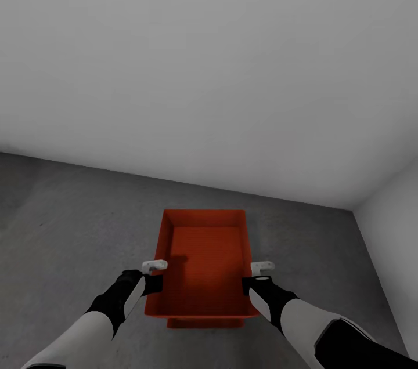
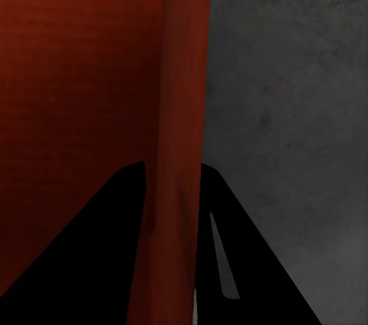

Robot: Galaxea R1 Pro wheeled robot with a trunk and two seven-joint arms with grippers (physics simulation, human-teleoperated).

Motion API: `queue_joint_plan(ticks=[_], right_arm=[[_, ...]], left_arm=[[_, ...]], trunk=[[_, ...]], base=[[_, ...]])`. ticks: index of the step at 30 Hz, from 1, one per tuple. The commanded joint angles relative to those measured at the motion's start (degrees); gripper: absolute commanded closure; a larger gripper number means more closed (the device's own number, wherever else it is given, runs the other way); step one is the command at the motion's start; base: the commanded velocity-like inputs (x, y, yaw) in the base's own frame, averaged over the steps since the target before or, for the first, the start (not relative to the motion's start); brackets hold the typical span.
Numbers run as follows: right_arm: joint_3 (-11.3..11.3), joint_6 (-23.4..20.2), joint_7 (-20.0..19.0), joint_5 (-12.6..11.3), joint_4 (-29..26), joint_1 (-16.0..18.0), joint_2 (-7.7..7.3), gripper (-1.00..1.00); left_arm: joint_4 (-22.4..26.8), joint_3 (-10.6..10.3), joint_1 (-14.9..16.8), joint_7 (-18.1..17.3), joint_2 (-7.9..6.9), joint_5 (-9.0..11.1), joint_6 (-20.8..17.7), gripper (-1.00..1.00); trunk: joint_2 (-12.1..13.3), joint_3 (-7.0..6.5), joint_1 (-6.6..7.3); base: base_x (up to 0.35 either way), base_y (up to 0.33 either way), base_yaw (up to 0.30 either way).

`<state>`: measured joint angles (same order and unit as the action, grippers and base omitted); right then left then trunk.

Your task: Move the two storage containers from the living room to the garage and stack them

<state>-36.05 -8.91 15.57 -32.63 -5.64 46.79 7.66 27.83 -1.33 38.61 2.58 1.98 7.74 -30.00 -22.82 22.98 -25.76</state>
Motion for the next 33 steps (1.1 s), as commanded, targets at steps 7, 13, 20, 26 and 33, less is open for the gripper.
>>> queue_joint_plan(ticks=[7,13,20,26,33], right_arm=[[-0.81,-0.40,0.69,-0.75,0.19,-0.02,-0.11,1.00],[-0.79,-0.40,0.76,-0.75,0.19,-0.01,-0.10,1.00],[-0.78,-0.39,0.78,-0.75,0.19,-0.01,-0.10,1.00],[-0.78,-0.39,0.78,-0.75,0.20,-0.03,-0.17,1.00],[-0.78,-0.39,0.78,-0.72,0.19,0.00,-0.13,1.00]], left_arm=[[0.20,-0.43,0.00,1.29,-0.04,-2.03,1.96,1.00],[0.21,-0.43,0.03,1.29,-0.04,-2.03,1.96,1.00],[0.16,-0.43,0.01,1.29,-0.04,-2.03,1.96,1.00],[0.16,-0.43,0.03,1.29,-0.04,-2.03,1.96,1.00],[0.20,-0.43,0.02,1.29,-0.04,-2.03,1.96,1.00]], trunk=[[-0.10,0.09,-0.03],[-0.10,0.18,-0.03],[-0.10,0.73,-0.03],[-0.10,1.27,-0.03],[-0.10,1.91,-0.03]], base=[[0.000,0.000,0.000],[0.000,0.000,0.000],[0.000,0.000,0.000],[0.000,0.000,0.000],[0.000,0.000,0.000]])
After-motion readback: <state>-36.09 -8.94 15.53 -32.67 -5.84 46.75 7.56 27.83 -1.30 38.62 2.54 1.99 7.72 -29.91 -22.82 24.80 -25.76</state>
